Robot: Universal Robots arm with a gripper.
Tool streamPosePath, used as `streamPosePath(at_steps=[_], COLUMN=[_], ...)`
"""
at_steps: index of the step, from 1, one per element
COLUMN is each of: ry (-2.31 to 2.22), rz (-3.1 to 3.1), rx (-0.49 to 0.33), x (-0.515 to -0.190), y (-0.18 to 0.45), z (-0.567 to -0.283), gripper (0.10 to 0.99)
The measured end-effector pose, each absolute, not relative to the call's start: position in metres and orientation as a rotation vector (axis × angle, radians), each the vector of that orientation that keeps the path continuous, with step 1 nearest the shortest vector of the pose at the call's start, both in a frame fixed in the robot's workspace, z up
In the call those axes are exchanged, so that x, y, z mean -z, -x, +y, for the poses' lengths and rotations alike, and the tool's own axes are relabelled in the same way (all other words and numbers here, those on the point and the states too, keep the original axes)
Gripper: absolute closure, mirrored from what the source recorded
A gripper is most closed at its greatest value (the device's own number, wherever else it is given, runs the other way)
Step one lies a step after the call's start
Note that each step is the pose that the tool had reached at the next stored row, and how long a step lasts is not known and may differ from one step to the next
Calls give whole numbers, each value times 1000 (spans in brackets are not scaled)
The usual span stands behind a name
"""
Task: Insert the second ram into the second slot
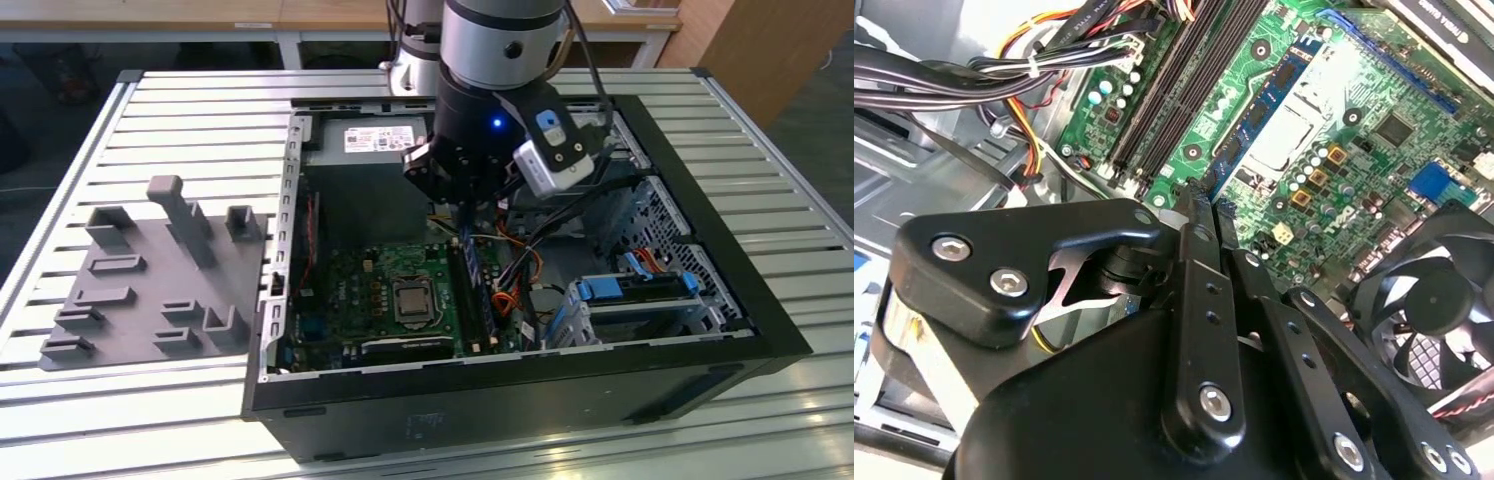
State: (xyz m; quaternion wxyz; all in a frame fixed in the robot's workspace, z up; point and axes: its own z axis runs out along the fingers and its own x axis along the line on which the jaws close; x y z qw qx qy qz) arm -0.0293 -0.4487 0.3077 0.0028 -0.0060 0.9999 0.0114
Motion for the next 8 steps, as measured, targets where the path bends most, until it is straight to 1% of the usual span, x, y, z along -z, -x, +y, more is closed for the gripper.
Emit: streamPosePath(at_steps=[8], ry=[19], rz=[3136], rx=[-36], x=[-302], y=[29], z=[-449], gripper=[953])
